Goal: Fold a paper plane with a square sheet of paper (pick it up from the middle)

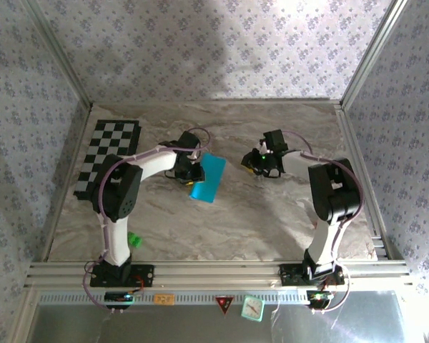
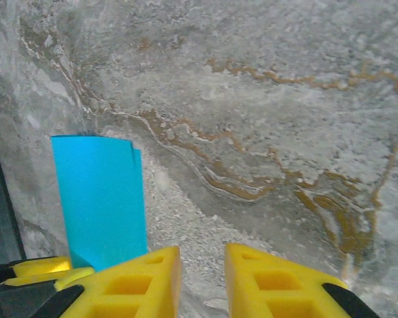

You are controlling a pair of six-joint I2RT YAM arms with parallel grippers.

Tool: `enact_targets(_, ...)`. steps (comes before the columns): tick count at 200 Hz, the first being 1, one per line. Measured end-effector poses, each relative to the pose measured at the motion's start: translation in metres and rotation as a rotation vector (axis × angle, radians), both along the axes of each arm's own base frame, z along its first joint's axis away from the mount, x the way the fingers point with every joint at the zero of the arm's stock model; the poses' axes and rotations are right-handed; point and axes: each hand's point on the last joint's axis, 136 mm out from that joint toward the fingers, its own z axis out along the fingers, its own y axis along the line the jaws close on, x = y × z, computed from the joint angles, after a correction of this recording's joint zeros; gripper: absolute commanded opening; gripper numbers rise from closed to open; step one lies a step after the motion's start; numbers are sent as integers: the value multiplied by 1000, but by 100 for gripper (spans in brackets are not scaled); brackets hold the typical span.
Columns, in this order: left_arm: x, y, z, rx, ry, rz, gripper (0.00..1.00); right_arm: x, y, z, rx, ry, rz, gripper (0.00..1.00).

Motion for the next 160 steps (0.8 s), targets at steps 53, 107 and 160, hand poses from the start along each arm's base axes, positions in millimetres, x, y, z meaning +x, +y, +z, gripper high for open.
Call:
enact_targets(53, -2, -2, 2, -67, -2, 102, 31, -7, 14, 0, -2, -1, 35, 24)
enact_targets(107, -1, -2, 1, -87, -5, 229, 31, -26, 81, 2, 20, -1, 195, 19)
enact_targets(160, -1, -1, 1, -89, -3, 264, 31, -21, 115, -12, 20, 44, 275, 13)
